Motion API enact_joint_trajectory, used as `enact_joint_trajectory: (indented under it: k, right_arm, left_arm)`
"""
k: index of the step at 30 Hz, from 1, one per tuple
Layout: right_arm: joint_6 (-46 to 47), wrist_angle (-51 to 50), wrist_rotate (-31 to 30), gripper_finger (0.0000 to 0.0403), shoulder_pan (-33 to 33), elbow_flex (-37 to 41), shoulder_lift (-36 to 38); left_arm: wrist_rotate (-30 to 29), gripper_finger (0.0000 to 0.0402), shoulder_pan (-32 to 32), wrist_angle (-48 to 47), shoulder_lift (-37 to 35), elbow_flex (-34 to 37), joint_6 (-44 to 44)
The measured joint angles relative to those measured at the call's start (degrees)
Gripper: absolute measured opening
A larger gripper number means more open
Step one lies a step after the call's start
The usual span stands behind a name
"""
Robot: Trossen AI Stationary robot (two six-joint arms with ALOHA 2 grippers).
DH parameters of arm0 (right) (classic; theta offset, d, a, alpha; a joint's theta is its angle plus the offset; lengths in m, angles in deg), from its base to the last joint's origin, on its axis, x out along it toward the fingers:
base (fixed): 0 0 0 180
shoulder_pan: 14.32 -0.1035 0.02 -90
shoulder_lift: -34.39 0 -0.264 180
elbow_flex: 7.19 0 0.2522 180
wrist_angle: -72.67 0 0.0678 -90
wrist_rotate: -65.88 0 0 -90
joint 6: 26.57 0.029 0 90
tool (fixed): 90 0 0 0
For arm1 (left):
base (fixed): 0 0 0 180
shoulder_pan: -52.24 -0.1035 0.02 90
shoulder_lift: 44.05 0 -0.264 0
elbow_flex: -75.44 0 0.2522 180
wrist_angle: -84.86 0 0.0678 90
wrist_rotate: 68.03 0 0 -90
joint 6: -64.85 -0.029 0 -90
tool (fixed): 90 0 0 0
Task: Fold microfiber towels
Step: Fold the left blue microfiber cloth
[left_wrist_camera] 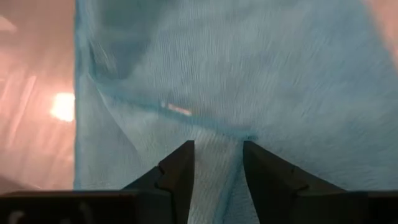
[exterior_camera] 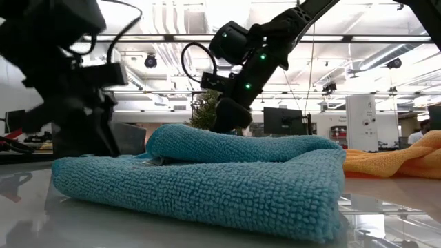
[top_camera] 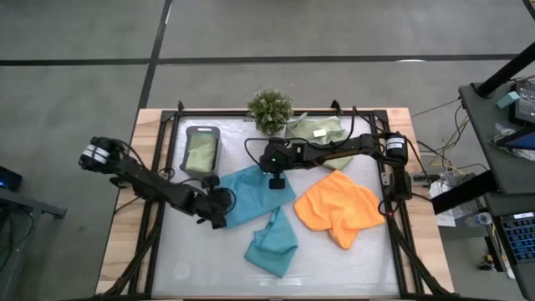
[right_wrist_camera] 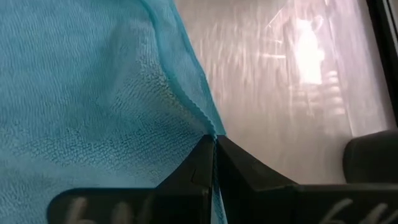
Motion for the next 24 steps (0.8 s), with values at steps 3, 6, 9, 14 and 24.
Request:
enact_joint_trajectory:
  k: [3, 6, 9, 14, 24]
  right_arm:
    - [-1.01, -0.10, -0.01, 0.0009, 0.10, 0.35, 0.00]
    - [-1.15, -0.06, 0.00, 0.0009, 0.11, 0.35, 0.00]
    - [-1.17, -0.04, -0.02, 0.0009, 0.11, 0.35, 0.00]
    - [-1.23, 0.01, 0.00, 0.0009, 0.11, 0.35, 0.00]
    - [-1.10, 0.20, 0.00, 0.0009, 0.11, 0.35, 0.00]
  left_arm:
    - [-0.39, 0.0123, 0.04, 0.03, 2.28, -0.50, 0.45]
    - [-1.11, 0.0123, 0.04, -0.17, 3.30, -1.32, 0.42]
    - [-1.17, 0.0123, 0.00, -2.94, 2.89, -2.09, 0.38]
    - [-1.20, 0.0123, 0.00, -9.14, -0.01, -2.21, 0.46]
    - [-2.44, 0.0123, -0.13, -7.45, -1.96, -2.14, 0.32]
